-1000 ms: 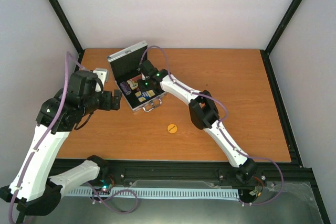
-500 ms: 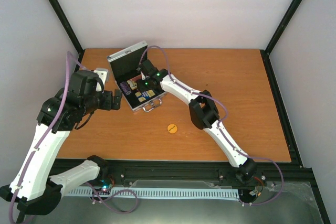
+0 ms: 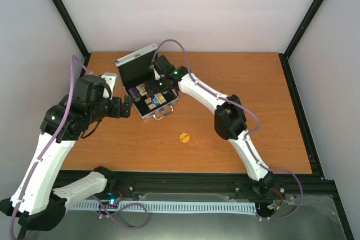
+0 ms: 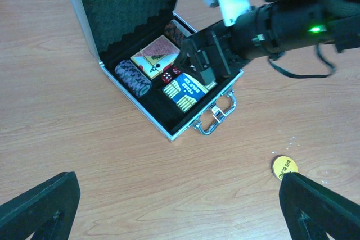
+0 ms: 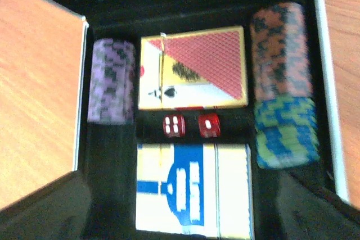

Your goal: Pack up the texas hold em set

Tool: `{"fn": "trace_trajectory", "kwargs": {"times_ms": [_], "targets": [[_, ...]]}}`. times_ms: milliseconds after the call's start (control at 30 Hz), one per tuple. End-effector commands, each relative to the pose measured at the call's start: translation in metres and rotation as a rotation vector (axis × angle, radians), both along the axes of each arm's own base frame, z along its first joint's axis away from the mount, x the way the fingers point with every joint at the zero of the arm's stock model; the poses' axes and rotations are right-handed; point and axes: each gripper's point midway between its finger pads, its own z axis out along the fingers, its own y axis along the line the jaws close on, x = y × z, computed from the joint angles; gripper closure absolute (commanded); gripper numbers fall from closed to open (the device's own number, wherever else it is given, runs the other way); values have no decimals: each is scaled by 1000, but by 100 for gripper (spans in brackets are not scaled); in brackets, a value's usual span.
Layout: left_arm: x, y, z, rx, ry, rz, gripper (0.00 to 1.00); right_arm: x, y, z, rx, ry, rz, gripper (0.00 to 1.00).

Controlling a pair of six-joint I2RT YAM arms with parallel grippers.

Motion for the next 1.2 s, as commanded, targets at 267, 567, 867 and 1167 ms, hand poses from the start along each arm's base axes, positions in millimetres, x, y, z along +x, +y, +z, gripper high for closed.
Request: {"fn": "trace_trajectory", "kwargs": {"times_ms": [267,567,867,1167], "targets": [[1,-13,17,-76,-45,-43,0,-106,-110,4,-254,122,-98,0],[-5,-16,18,-106,-48,-62,0,-190,-145,-61,-436,275,-61,0],[-18,-10,18,-118,-45,-52,0,-202,-158,-88,-492,319,-53,0],[-22,-6,16,-110,-42,-44,0,-204,-151,-102,-521,326,-50,5]]}}
